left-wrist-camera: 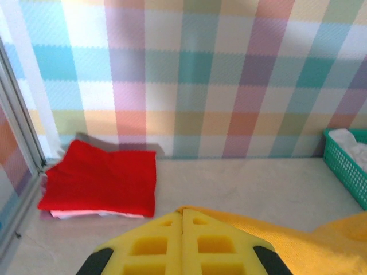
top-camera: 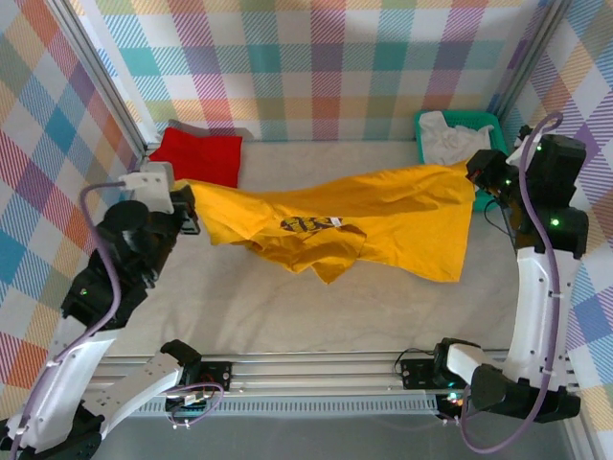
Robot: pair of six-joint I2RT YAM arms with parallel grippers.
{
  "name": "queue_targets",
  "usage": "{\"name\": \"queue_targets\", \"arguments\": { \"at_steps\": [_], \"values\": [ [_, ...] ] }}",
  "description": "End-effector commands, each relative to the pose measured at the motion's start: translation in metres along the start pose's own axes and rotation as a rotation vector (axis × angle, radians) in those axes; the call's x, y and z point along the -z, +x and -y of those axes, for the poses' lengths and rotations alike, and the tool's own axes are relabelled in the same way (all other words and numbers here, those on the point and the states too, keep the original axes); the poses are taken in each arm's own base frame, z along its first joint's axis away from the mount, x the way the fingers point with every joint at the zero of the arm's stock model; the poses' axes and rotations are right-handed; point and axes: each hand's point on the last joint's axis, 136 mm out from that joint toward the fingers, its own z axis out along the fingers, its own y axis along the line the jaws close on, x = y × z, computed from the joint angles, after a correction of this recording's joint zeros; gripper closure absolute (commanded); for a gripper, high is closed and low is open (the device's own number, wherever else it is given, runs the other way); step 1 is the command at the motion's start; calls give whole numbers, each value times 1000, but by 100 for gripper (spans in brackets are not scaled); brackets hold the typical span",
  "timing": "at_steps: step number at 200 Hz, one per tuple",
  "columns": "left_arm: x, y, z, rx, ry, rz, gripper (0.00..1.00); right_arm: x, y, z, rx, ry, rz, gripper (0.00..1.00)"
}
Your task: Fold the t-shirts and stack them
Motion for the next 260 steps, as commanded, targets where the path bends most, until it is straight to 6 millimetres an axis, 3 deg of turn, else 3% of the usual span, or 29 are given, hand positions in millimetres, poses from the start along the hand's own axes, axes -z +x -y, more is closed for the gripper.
{"name": "queue_targets", "arguments": {
  "at_steps": [1, 33, 57, 75, 90, 113, 130, 149, 172, 196, 223, 234, 246, 251, 260],
  "values": [
    [35, -46, -17, -28, -30, 116, 100, 42, -2, -33, 31, -101, 52, 100],
    [72, -91, -19, -28, 26, 175, 100, 96, 4, -65, 57, -192, 111, 100],
    [85, -122, -19, -44, 33, 166, 100, 122, 10, -81, 51, -238, 111, 100],
    [85, -143, -21, -66, 3, 142, 100, 127, 8, -77, 28, -201, 122, 100],
    [64, -151, -21, -84, -64, 98, 100, 114, 4, -66, -6, -153, 116, 100],
    [18, -150, -5, -133, -98, 39, 100, 71, -2, -50, -78, -122, 49, 100],
    [-31, -139, 5, -179, -132, -23, 100, 28, -8, -34, -142, -114, 17, 100],
    [-96, -112, 9, -129, -86, -126, 100, -28, -5, -15, -180, -76, -25, 100],
    [-181, -61, 7, -124, -88, -258, 100, -106, 17, 8, -219, -23, -119, 100],
    [-266, 14, 3, -141, -93, -400, 100, -193, 52, 43, -307, 43, -211, 100],
    [-339, 92, -3, -158, -78, -512, 100, -273, 96, 71, -440, 87, -370, 100],
    [-365, 116, -7, -170, -66, -536, 100, -299, 102, 70, -476, 61, -398, 91],
    [-390, 127, -14, -140, -58, -540, 100, -321, 94, 63, -503, 28, -392, 71],
    [-399, 127, -17, -118, -52, -530, 85, -328, 87, 58, -511, 6, -385, 69],
    [-409, 121, -18, -75, -31, -489, 44, -333, 71, 47, -514, -30, -361, 65]
  ]
}}
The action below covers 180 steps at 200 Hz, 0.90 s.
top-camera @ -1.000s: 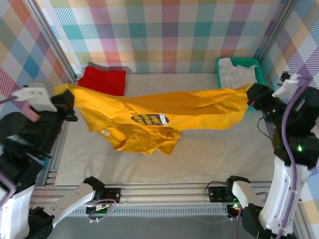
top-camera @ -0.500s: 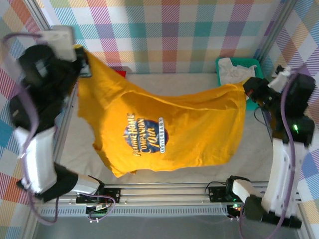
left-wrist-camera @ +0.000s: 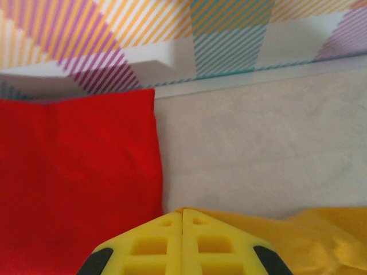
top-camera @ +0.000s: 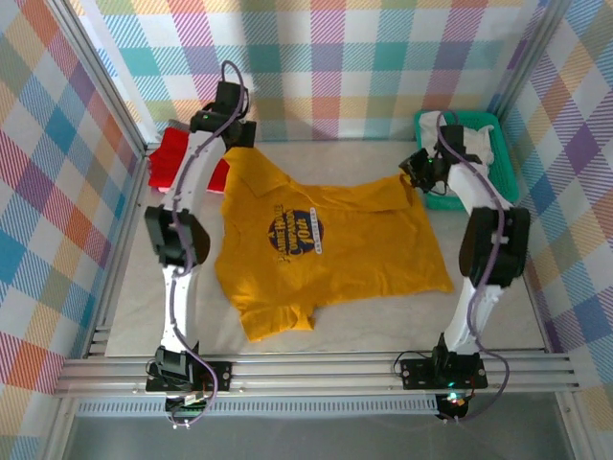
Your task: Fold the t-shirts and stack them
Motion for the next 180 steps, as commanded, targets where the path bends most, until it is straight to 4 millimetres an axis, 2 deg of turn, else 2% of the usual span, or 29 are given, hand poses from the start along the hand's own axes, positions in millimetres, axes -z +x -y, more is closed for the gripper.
{"name": "queue_targets", "arguments": {
  "at_steps": [1, 6, 9, 14, 32, 42, 46, 57, 61, 69, 80, 91, 103, 121, 133, 142, 149, 158, 180],
  "values": [
    [10, -53, -20, 87, 67, 176, 41, 23, -30, -85, 18, -231, 66, 64],
    [12, -60, -21, 105, 85, 203, 28, 30, -35, -97, 27, -252, 84, 59],
    [14, -63, -22, 117, 90, 216, 15, 34, -38, -103, 35, -264, 95, 55],
    [20, -70, -24, 134, 95, 239, 7, 43, -42, -111, 44, -273, 115, 52],
    [53, -81, -22, 150, 130, 268, 12, 74, -45, -133, 97, -296, 163, 50],
    [73, -80, -22, 173, 138, 261, 12, 90, -36, -139, 136, -306, 170, 49],
    [75, -74, -20, 178, 148, 239, 11, 95, -31, -140, 154, -306, 172, 49],
    [99, -64, -16, 199, 168, 233, 11, 107, -13, -136, 214, -295, 178, 47],
    [95, -50, -12, 207, 172, 207, 11, 109, -4, -131, 239, -284, 175, 47],
    [110, -32, -4, 226, 196, 218, 10, 114, 15, -124, 303, -271, 175, 46],
    [120, 7, 8, 257, 223, 199, 8, 111, 48, -107, 419, -226, 163, 46],
    [125, 56, 14, 302, 215, 129, 9, 106, 80, -85, 546, -153, 146, 49],
    [122, 118, 20, 350, 198, 7, 10, 100, 109, -46, 629, -22, 105, 51],
    [122, 203, 30, 382, 170, -206, 11, 94, 128, 10, 617, 127, 26, 53],
    [122, 256, 36, 364, 142, -344, 11, 94, 131, 45, 600, 234, 23, 53],
    [121, 288, 39, 357, 125, -416, 11, 95, 130, 66, 564, 288, 21, 52],
    [118, 307, 42, 365, 129, -450, 12, 93, 130, 71, 540, 286, 11, 53],
    [113, 320, 45, 381, 144, -466, 13, 87, 132, 69, 513, 247, -14, 53],
    [102, 329, 61, 421, 185, -486, 16, 67, 125, 53, 460, 221, -52, 53]
  ]
}}
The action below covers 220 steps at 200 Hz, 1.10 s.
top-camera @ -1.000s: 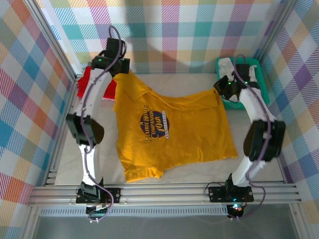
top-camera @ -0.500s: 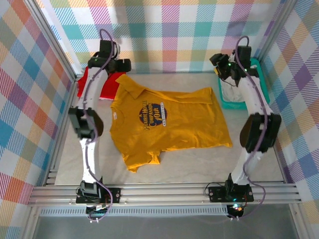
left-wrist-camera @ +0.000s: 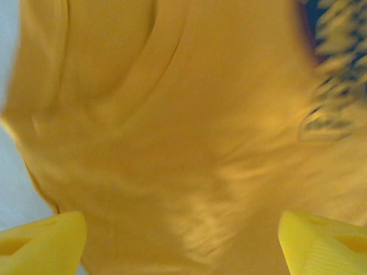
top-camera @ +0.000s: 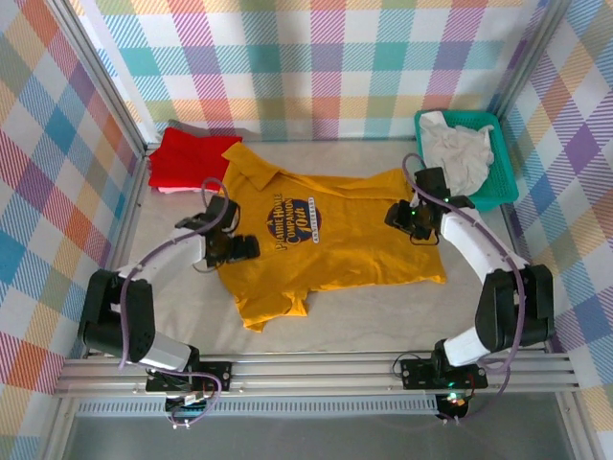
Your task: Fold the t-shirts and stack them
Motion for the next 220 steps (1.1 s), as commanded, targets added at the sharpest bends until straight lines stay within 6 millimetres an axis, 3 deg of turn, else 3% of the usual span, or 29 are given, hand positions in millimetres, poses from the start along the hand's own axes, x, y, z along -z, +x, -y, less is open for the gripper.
{"name": "queue_targets", "arguments": {
  "at_steps": [1, 32, 73, 105, 121, 140, 155, 177, 220],
  "values": [
    [-4, -2, 20, 59, 75, 7, 16, -4, -26, -19, -16, -40, 19, 53],
    [-11, 17, 31, 15, 20, -14, 21, -33, -62, -14, -161, -47, 20, 51],
    [-26, 59, 5, 144, 1, -46, 24, -71, -94, -15, -255, -36, 43, 50],
    [-27, 77, -15, 201, -16, -9, 44, -102, -98, -17, -331, -59, 13, 50],
    [-25, 80, -21, 224, -22, 14, 64, -114, -100, -14, -382, -64, 25, 49],
    [-29, 83, -25, 235, -17, 18, 67, -123, -103, -18, -413, -83, 33, 48],
    [-33, 84, -26, 225, -29, 2, 76, -126, -103, -24, -419, -88, 25, 48],
    [-35, 83, -30, 200, -64, -13, 100, -116, -100, -37, -381, -72, 40, 47],
    [-16, 72, -50, 270, -89, 51, 100, -76, -101, -55, -265, -52, 109, 46]
  ]
}}
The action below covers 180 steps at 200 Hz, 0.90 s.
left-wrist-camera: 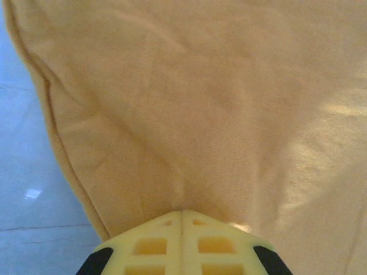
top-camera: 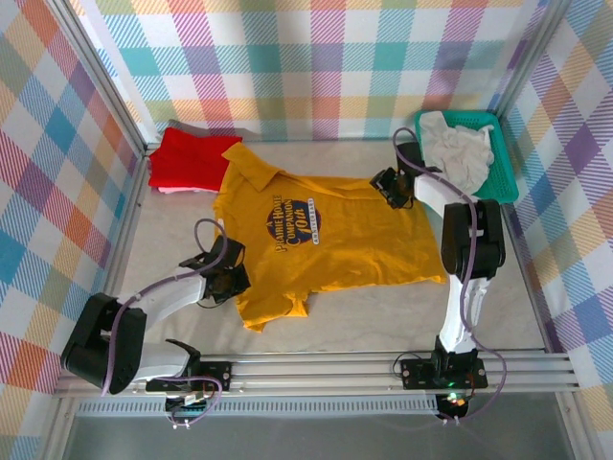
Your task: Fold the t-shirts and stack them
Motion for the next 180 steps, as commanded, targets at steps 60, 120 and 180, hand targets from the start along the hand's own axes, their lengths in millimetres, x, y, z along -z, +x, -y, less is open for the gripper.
{"name": "queue_targets", "arguments": {
  "at_steps": [60, 120, 180],
  "values": [
    [39, -22, -52, 69, -107, 62, 100, 58, 37, -20, 194, -1, 32, 45],
    [27, -29, -63, 148, -97, 20, 100, 28, 37, 1, 162, 105, 3, 46],
    [23, -26, -66, 145, -86, 26, 100, -6, 51, 16, 77, 117, -58, 43]
  ]
}}
